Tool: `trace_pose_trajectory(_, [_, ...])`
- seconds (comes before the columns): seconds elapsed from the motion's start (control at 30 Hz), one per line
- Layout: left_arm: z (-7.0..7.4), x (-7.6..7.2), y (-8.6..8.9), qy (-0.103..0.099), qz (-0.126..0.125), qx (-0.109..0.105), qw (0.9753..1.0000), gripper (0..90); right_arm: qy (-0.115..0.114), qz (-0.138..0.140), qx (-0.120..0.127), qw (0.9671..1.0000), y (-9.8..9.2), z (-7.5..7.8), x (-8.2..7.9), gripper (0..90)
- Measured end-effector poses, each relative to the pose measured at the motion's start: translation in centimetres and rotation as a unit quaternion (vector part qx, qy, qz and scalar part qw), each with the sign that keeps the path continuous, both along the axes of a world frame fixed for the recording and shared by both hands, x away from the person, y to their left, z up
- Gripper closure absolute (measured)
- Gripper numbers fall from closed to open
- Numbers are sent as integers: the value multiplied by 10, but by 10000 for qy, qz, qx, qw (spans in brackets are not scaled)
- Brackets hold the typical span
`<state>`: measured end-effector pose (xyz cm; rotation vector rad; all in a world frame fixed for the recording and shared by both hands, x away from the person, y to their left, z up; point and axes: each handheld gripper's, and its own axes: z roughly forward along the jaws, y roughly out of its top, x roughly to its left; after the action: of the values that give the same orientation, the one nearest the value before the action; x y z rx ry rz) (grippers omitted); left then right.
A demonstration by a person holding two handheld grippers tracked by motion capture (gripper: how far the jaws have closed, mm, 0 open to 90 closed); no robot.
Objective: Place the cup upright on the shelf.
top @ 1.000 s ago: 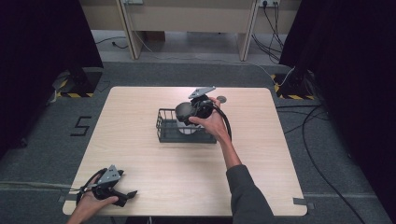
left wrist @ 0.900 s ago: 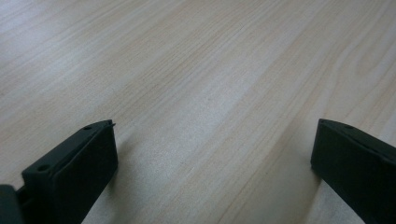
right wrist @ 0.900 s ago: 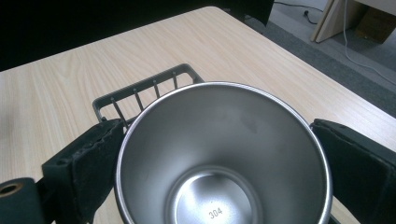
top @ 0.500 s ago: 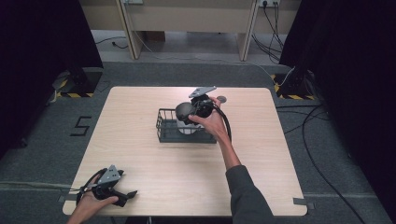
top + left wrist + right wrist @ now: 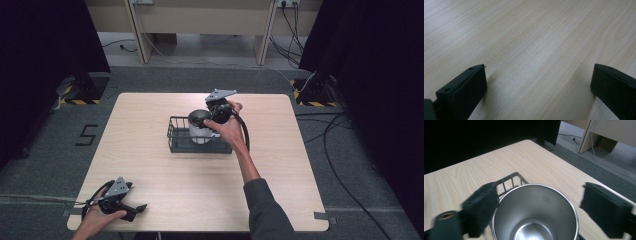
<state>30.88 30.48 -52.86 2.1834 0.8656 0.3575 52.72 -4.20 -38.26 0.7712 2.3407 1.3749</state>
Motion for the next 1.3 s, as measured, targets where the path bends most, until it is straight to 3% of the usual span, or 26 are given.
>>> trace_pose_trajectory(0.07, [0,0,0,-6,5,-4,10000,0,22,-23,31,10000,-2,1,-1,136])
trace_pose_trajectory(0.6, [0,-1,0,3,37,-7,10000,0,-116,-5,217,9997,-11,15,-20,151])
trace_pose_trajectory(1.3, [0,-1,0,4,34,0,10000,0,-139,-15,176,9997,-34,11,-53,152])
